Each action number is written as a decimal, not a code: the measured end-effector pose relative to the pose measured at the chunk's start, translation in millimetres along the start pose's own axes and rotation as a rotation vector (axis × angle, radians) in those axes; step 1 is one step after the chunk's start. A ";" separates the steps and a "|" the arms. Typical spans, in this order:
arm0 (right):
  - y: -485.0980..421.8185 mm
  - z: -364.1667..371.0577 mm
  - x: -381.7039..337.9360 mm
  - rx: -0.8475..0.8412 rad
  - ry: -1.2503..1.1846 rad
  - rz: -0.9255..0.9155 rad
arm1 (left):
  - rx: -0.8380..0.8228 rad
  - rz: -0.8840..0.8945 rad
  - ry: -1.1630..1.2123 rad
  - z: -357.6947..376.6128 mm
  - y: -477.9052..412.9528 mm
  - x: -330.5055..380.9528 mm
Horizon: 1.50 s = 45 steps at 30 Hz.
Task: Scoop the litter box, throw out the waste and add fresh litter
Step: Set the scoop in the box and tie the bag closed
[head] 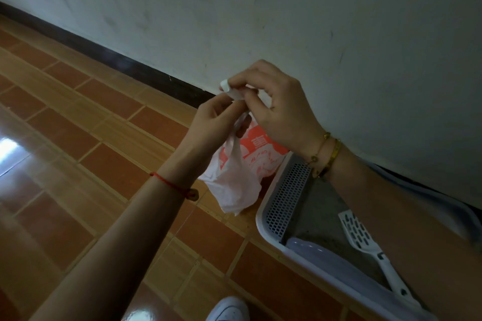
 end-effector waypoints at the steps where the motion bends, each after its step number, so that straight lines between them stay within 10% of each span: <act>1: 0.2 -1.3 -0.1 -0.002 0.024 -0.004 | -0.005 -0.004 -0.006 0.8 0.1 -0.6; 25: 23.3 26.7 34.0 -0.072 -0.178 0.231 | 0.139 -0.011 0.032 -13.8 -7.0 -13.0; 45: 28.2 37.0 43.9 0.064 -0.337 0.511 | 0.295 0.507 -0.197 -32.4 13.4 7.7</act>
Point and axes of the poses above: each hand's wrist, its own y-axis away from the middle knuckle, its own z-axis out of the palm, x = y × z, the point moved 9 cm from there along -y, towards the middle knuckle, and after that the axes turned 9 degrees about -z, right-handed, at the moved point
